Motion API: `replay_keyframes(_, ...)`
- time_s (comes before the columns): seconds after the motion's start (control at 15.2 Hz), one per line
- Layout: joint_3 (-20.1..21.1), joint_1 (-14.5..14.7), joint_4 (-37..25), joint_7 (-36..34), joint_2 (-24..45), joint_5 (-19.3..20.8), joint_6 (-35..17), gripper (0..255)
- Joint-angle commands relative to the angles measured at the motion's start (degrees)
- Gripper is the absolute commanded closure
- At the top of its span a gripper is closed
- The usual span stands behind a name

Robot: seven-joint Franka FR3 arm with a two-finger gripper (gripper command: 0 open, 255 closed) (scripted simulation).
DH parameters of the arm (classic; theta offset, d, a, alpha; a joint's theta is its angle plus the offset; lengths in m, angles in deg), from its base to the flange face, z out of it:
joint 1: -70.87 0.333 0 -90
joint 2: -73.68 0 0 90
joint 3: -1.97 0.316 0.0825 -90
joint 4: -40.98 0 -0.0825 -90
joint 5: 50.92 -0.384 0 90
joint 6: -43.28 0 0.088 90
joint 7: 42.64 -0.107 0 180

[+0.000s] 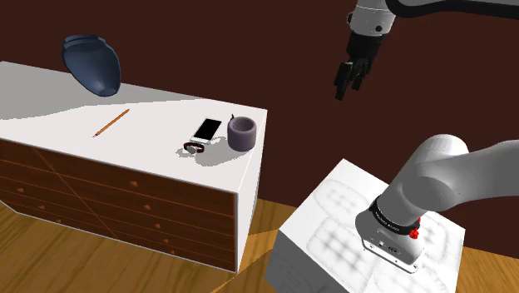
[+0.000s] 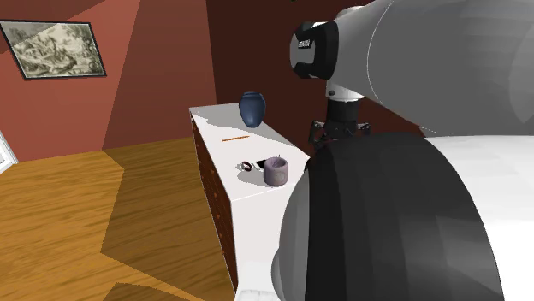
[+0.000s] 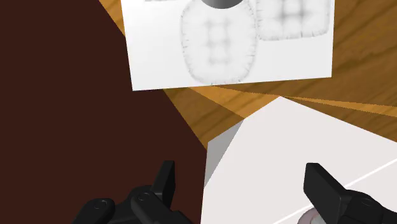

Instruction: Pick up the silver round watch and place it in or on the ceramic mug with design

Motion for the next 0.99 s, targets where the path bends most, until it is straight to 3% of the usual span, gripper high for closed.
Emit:
replay_keyframes(0.0, 0.0, 0.0, 0.0, 0.0, 0.0, 0.0, 0.0, 0)
replay_keyframes(0.92, 2.4, 6.9, -8.6, 5.0, 27.0, -6.2, -18.4, 0)
